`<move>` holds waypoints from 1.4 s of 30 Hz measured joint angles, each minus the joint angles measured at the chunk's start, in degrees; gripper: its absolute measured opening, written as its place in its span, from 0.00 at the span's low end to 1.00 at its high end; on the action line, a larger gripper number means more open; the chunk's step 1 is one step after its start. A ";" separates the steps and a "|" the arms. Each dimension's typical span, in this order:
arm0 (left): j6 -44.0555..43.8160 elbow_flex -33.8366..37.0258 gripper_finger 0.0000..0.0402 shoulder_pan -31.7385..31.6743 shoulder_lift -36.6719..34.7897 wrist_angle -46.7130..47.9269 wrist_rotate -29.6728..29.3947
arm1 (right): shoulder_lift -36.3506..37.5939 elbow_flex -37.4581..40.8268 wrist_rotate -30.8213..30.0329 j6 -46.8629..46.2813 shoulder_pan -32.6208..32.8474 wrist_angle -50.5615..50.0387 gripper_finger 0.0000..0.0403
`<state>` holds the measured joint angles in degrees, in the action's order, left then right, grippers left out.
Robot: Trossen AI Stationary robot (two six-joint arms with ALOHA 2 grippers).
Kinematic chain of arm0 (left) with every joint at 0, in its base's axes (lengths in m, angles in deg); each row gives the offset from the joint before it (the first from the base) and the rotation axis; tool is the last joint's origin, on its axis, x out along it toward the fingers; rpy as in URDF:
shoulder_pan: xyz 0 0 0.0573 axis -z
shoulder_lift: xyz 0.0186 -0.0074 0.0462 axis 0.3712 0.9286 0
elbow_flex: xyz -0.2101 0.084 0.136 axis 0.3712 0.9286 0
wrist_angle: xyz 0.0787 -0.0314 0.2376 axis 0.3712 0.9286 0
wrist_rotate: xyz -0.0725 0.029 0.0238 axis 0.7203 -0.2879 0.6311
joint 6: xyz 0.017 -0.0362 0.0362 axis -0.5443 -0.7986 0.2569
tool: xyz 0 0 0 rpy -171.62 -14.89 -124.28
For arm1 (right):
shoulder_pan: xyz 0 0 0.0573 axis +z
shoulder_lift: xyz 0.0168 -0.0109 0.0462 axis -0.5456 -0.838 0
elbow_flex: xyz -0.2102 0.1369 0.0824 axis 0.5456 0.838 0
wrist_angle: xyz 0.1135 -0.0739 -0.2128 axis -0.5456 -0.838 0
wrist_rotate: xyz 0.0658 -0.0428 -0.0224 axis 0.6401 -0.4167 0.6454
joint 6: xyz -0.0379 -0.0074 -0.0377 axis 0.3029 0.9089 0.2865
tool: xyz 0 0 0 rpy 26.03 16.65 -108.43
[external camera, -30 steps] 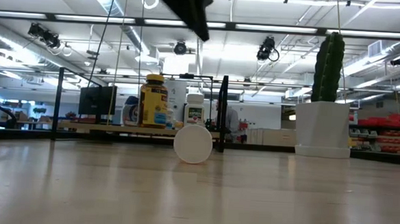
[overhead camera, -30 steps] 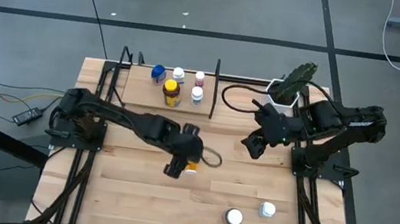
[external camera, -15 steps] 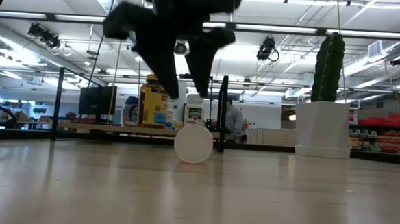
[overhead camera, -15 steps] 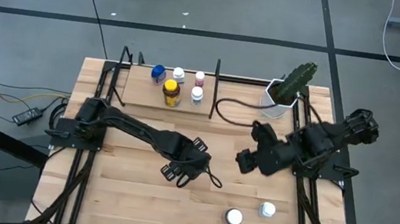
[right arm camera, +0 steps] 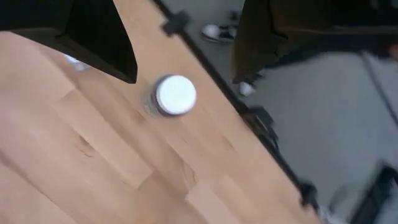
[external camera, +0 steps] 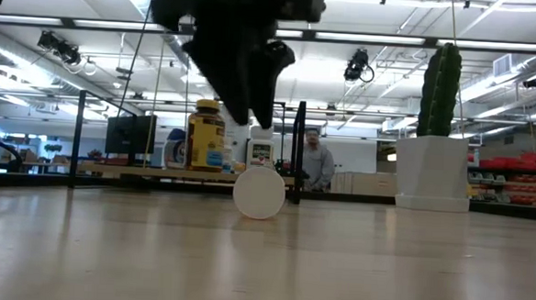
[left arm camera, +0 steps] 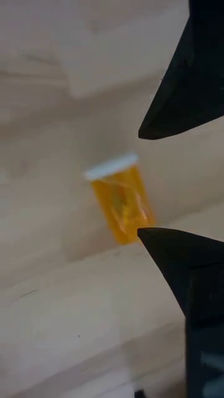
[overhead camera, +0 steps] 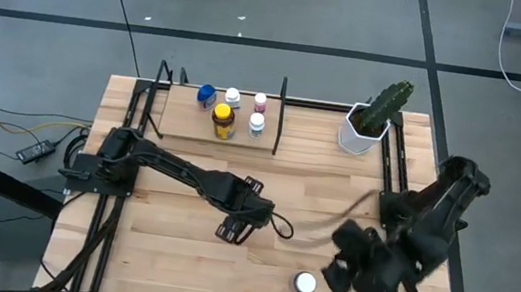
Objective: Pick and place medicine bottles onto shelf by color
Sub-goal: Put the clear pill bottle with white cover on the shelf
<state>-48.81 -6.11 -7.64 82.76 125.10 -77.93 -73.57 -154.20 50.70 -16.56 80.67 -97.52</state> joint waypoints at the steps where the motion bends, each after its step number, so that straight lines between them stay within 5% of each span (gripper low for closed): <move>1: -2.04 0.00 0.63 0.24 -0.17 -0.74 0.04 | -1.10 0.00 -0.31 2.36 0.61 0.04 0.66; 9: -16.38 -0.07 0.62 2.15 -3.10 0.94 3.65 | -10.72 0.00 -1.94 13.93 0.24 6.00 0.69; 22: -23.61 0.57 0.60 7.76 -14.88 7.69 5.67 | -16.84 0.04 -1.18 -3.24 -0.75 6.09 0.89; 33: -30.24 17.59 0.58 10.89 -30.05 -0.10 4.94 | -20.09 0.04 1.50 -18.52 -1.64 5.81 0.89; 42: -41.94 28.27 0.58 14.08 -42.60 -6.47 0.32 | -21.05 0.07 3.04 -19.39 -3.96 6.54 0.89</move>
<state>-90.75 22.16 6.44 40.16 118.63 -77.61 -94.61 -154.14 53.74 -35.96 76.72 -90.98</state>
